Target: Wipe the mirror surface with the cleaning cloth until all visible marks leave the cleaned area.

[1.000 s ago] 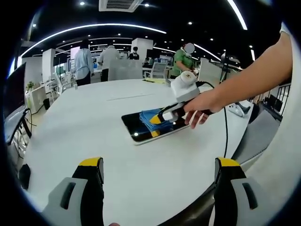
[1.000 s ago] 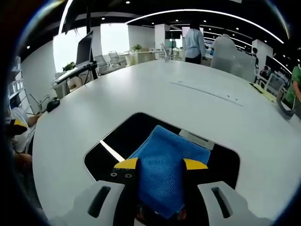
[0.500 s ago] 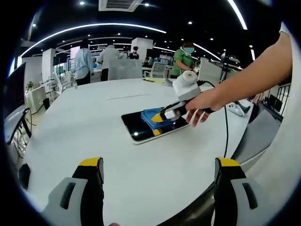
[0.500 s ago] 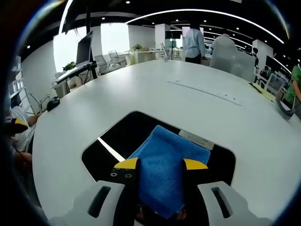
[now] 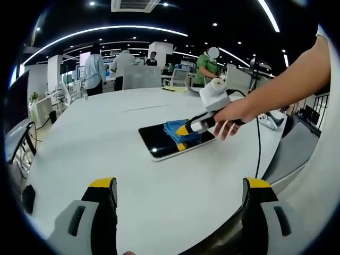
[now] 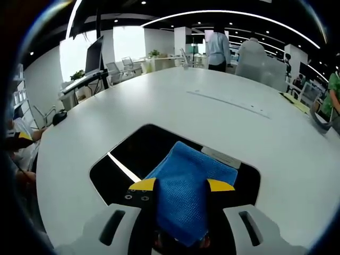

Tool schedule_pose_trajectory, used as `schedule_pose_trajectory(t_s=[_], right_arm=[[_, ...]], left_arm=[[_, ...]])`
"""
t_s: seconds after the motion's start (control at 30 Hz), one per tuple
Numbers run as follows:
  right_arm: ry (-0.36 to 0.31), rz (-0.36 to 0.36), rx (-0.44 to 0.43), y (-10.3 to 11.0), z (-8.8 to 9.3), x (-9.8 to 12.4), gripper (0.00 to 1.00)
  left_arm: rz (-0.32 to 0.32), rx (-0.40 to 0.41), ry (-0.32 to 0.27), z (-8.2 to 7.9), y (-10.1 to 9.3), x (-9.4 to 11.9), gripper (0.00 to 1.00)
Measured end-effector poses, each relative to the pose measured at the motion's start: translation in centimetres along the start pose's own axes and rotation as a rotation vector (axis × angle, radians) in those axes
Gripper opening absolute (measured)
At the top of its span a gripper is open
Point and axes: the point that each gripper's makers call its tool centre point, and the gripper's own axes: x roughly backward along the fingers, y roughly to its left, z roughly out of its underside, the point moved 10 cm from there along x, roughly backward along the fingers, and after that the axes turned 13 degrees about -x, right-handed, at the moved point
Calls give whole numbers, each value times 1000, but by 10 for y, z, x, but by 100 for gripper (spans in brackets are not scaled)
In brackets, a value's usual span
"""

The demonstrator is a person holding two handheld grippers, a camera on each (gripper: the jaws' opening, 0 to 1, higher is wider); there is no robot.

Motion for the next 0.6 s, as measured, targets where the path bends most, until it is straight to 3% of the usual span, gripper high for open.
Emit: schedule_pose_trajectory(t_s=[0.6], right_arm=[[-5, 24, -20, -16, 5, 10, 32]], left_arm=[[-14, 9, 2, 4, 1, 0, 99]])
